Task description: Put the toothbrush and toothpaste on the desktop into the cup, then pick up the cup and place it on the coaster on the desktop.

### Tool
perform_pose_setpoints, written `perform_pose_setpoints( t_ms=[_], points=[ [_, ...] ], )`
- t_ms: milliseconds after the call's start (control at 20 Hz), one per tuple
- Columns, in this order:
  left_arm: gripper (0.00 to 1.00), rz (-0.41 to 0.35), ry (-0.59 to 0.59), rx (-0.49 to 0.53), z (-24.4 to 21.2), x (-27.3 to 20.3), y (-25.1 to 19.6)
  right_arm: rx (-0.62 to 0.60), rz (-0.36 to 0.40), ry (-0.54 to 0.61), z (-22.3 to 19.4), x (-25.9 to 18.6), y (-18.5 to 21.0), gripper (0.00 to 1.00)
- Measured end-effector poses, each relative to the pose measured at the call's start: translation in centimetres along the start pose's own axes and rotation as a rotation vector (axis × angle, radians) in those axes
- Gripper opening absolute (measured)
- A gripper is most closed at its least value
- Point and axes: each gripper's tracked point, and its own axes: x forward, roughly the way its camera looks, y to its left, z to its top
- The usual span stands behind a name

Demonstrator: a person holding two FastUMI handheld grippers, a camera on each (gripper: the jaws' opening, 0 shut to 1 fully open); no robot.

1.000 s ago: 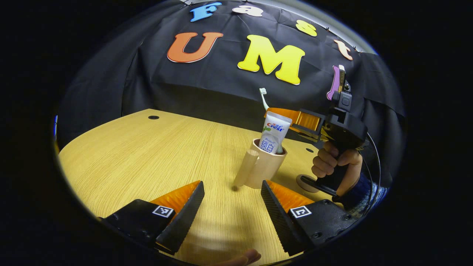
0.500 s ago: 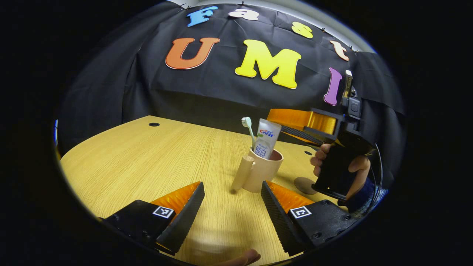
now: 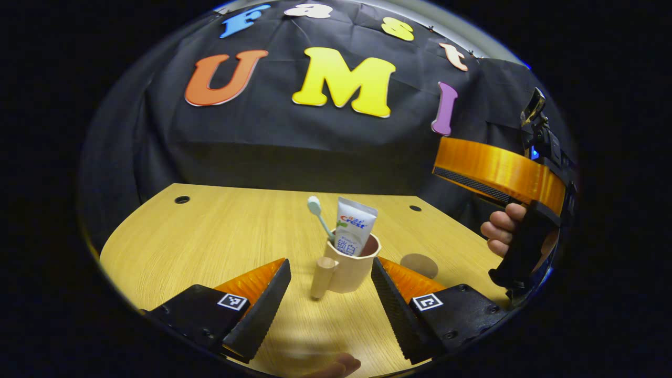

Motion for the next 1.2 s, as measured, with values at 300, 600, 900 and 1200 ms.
perform_pose_setpoints(
  t_ms=[300, 600, 900, 1200],
  points=[
    [0.98, -0.116, 0.181, 0.191, 1.1, 1.0, -0.1, -0.037, -0.089, -0.094, 3.5, -8.8, 0.1, 0.95],
    [0.99, -0.088, 0.508, 0.372, -0.9, 2.1, 3.2, -0.015, -0.214, -0.147, 5.2, -18.1, -2.2, 0.95],
    [0.93, -0.041, 0.75, 0.447, -4.7, 4.6, 3.9, -0.02, -0.256, -0.147, 3.9, -23.4, -2.2, 0.95],
    [0.89, -0.072, 0.906, 0.549, -6.2, 7.0, 3.5, 0.016, -0.246, -0.122, 2.0, -25.0, -3.9, 0.95]
  ],
)
